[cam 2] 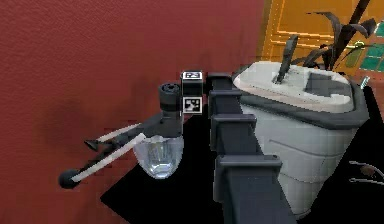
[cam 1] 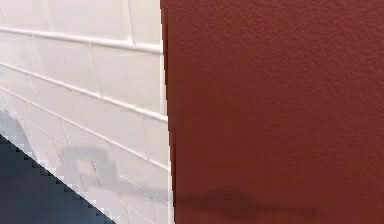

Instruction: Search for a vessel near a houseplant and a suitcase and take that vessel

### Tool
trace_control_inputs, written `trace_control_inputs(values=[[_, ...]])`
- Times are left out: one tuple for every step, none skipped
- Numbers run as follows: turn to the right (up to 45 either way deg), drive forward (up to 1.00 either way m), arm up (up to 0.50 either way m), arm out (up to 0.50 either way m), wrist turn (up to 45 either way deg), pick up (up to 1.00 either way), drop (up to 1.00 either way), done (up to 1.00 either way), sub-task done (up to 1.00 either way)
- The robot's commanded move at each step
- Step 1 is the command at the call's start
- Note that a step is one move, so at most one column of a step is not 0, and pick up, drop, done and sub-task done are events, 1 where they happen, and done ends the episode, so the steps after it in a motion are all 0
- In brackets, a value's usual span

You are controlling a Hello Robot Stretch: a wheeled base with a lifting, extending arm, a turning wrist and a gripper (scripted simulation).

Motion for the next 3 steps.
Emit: trace_control_inputs(values=[[0.0,0.00,0.00,0.02,0.0,0.00,0.00,0.00,0.00],[0.0,0.00,0.00,0.00,45.0,0.00,0.00,0.00,0.00],[0.0,0.00,0.00,0.00,9.0,0.00,0.00,0.00,0.00]])
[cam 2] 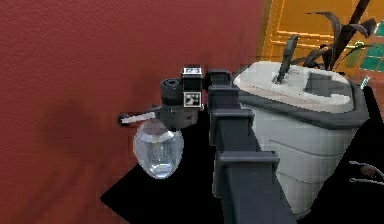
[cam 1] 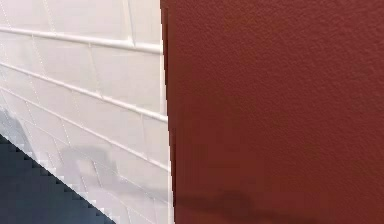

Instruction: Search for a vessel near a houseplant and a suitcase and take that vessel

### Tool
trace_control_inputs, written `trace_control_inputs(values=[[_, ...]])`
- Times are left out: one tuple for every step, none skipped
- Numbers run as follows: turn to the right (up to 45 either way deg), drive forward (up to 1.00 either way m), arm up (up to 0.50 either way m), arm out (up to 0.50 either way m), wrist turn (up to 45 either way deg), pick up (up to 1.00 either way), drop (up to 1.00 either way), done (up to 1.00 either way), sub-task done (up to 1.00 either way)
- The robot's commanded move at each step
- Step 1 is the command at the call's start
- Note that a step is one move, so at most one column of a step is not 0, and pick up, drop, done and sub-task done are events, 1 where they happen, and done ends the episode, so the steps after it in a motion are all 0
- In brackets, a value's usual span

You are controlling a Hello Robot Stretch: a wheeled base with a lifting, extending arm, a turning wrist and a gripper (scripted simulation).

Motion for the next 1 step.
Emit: trace_control_inputs(values=[[0.0,0.00,-0.24,0.00,0.0,0.00,0.00,0.00,0.00]])
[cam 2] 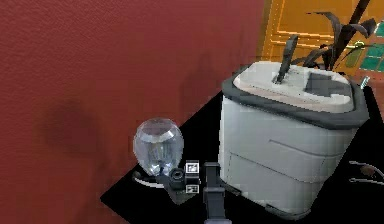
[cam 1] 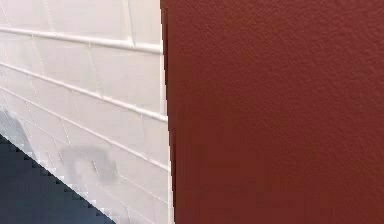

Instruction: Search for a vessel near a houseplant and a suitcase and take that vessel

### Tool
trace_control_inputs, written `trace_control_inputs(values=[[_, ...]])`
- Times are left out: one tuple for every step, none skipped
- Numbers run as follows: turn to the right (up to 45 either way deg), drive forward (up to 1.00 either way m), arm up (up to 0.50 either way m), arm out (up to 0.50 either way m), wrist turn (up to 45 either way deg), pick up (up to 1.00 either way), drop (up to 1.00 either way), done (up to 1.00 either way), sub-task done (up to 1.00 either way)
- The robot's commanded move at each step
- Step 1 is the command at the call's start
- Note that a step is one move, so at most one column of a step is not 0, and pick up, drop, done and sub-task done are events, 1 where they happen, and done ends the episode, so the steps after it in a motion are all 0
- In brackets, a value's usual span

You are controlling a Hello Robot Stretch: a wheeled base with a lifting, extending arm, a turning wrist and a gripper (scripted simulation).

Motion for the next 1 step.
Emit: trace_control_inputs(values=[[0.0,0.00,0.00,0.00,0.0,1.00,0.00,0.00,0.00]])
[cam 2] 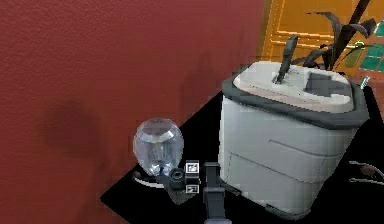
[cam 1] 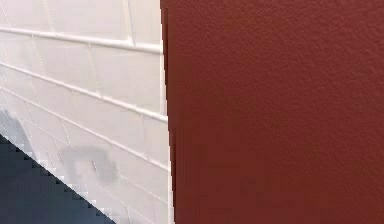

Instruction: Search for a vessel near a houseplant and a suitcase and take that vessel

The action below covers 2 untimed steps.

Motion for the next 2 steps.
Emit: trace_control_inputs(values=[[0.0,0.00,0.10,0.00,0.0,0.00,0.00,0.00,0.00],[0.0,0.00,0.00,0.00,0.0,0.00,0.00,1.00,0.00]])
